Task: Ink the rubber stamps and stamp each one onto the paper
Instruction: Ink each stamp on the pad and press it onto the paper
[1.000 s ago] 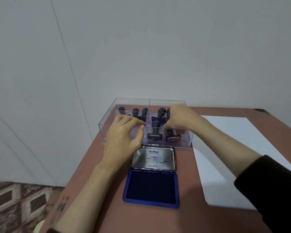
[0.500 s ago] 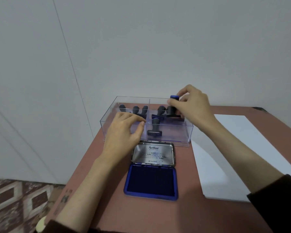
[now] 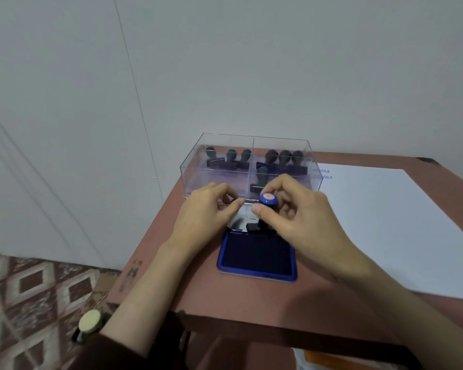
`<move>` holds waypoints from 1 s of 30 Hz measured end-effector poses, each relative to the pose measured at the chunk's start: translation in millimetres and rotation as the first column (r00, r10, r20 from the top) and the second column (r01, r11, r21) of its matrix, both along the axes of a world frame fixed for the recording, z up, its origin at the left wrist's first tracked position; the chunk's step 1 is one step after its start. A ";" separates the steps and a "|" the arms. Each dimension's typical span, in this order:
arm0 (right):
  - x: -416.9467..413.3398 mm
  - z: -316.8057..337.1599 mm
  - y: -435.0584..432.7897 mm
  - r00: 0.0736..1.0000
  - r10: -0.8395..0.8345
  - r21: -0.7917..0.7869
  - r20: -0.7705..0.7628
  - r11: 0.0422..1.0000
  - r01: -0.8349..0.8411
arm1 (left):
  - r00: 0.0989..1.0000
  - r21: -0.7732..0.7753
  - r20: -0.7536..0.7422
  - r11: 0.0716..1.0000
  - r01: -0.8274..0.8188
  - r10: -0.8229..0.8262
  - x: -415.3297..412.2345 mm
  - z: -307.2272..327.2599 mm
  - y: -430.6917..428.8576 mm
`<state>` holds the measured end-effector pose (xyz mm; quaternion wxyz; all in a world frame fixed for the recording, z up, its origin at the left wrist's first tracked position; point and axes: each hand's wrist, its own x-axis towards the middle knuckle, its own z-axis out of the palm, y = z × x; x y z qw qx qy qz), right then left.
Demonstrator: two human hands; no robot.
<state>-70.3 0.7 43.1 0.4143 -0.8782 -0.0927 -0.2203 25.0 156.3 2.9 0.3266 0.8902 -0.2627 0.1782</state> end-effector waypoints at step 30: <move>-3.8 -25.9 9.8 0.978 0.101 -0.133 0.183 0.988 -0.078 | 1.000 0.056 -0.012 0.998 0.013 -0.013 4.0 -2.5 -0.3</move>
